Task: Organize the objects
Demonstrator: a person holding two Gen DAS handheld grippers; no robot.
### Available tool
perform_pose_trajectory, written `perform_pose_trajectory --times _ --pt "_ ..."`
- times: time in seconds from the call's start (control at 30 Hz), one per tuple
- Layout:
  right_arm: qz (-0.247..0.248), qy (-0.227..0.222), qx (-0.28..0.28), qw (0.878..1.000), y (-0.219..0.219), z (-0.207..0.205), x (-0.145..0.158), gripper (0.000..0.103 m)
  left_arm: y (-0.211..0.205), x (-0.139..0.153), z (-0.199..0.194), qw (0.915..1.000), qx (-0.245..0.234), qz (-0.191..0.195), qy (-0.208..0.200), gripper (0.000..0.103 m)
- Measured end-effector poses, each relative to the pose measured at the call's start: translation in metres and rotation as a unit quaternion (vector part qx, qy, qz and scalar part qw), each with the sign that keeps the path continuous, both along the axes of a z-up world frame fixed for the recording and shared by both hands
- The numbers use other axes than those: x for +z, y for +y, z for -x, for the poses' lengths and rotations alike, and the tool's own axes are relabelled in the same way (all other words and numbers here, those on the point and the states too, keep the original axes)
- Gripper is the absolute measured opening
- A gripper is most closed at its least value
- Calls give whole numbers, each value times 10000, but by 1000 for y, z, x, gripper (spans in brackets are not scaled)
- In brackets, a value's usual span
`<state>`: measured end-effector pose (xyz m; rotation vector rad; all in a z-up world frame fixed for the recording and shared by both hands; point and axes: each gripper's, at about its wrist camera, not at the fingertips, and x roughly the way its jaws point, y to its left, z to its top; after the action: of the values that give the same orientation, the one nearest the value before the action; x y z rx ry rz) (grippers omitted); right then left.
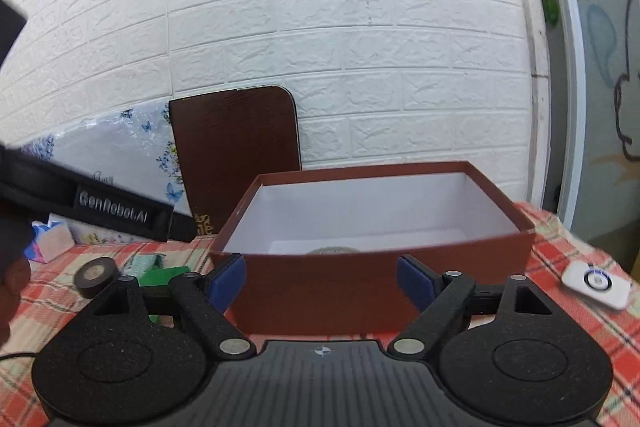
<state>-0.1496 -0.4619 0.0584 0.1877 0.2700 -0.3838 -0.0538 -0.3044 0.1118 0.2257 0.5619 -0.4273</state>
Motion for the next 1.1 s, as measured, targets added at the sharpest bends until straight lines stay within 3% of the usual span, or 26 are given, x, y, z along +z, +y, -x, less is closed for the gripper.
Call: perform_pose_trajectory --times 0.37,1.1 --pt "-1053 -117 274 9940 20 44 11 82 49 -8 45 9991 426 -46 4 73" --pt "-867 -263 358 9952 68 72 29 82 81 -9 92 9984 473 -102 -308 79"
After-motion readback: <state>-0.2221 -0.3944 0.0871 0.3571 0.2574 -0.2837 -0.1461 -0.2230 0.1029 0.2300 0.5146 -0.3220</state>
